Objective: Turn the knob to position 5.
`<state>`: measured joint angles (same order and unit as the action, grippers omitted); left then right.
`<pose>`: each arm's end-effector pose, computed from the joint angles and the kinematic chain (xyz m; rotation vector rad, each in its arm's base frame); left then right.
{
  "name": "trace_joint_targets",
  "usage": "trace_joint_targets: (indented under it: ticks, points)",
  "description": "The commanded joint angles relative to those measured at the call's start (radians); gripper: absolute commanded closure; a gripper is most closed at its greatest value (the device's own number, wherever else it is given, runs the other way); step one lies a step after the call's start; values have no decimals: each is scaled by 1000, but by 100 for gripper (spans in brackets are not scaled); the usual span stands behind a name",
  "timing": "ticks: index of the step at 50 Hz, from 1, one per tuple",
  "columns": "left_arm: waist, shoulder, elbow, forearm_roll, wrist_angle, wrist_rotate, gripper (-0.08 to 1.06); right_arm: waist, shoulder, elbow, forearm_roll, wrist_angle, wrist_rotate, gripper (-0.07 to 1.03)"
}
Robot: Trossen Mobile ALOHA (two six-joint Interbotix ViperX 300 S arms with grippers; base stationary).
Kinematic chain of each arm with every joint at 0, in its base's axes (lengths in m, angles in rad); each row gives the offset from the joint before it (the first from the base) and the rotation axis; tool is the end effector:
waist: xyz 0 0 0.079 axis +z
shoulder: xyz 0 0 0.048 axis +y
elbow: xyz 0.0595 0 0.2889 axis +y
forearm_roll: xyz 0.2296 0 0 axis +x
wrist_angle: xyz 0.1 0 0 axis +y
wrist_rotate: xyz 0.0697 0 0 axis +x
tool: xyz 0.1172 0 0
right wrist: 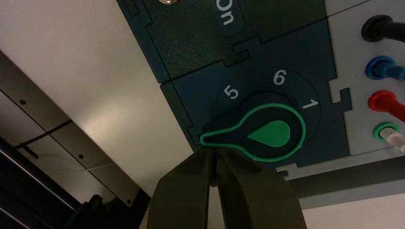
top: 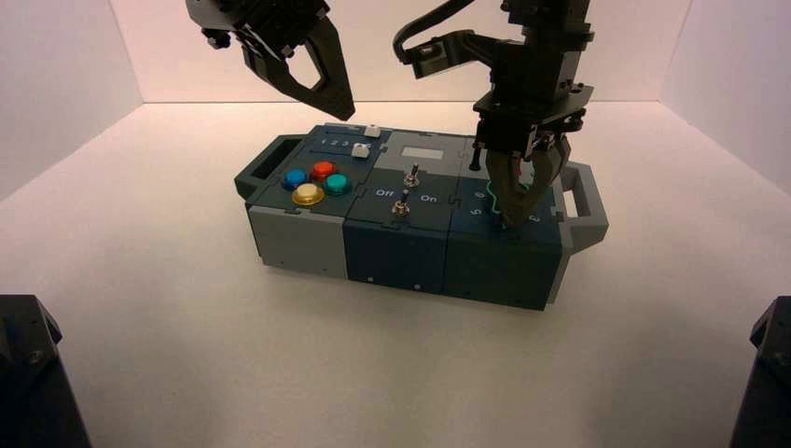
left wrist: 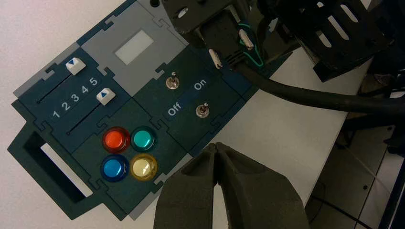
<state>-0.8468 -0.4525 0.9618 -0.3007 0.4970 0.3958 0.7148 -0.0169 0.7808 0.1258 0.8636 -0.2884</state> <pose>0.1901 -0.2549 0.0977 0.4643 0.9062 -0.9692 0.2019 0.1988 0.0031 -0.6591 1.5247 0.7885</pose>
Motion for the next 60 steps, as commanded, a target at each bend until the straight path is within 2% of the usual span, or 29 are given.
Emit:
trace_joint_targets:
  ticks: [1, 19, 60]
  points:
    - [-2, -8, -31, 0, -3, 5, 101, 5, -3, -28, -5, 0, 0, 98]
    - [-2, -8, -32, 2, 0, 5, 101, 5, 20, -63, -5, 2, 2, 98]
    - [-3, -9, -32, 2, 3, 5, 101, 5, 37, -67, -6, 6, -3, 98]
